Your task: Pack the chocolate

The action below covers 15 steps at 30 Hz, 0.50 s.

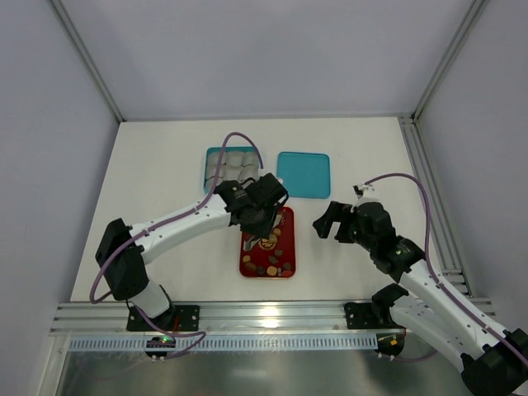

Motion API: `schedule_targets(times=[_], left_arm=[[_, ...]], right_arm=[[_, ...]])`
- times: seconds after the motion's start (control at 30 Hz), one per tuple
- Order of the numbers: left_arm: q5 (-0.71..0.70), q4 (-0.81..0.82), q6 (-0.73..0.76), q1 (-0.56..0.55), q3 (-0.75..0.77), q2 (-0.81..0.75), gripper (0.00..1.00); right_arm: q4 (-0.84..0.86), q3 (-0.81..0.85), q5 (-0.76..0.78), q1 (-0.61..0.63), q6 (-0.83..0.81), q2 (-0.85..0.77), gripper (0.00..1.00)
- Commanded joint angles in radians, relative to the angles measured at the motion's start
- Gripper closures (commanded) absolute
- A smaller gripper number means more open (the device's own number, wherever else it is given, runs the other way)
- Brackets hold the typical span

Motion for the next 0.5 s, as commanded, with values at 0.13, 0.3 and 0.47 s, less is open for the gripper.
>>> schedule_targets(times=[0.13, 0.3, 0.47], left_arm=[[0.01, 0.016, 0.016, -0.018, 0.063, 0.008, 0.63], [0.007, 0.007, 0.016, -0.026, 0.077, 0.019, 0.63], [0.007, 0.005, 0.017, -0.029, 0.08, 0.031, 0.64]], right_arm=[[0.019, -0.009, 0.018, 0.004, 0.005, -0.024, 0.0], [0.018, -0.015, 0.02, 0.004, 0.009, -0.027, 0.0], [0.019, -0.021, 0.023, 0.004, 0.009, -0.031, 0.0]])
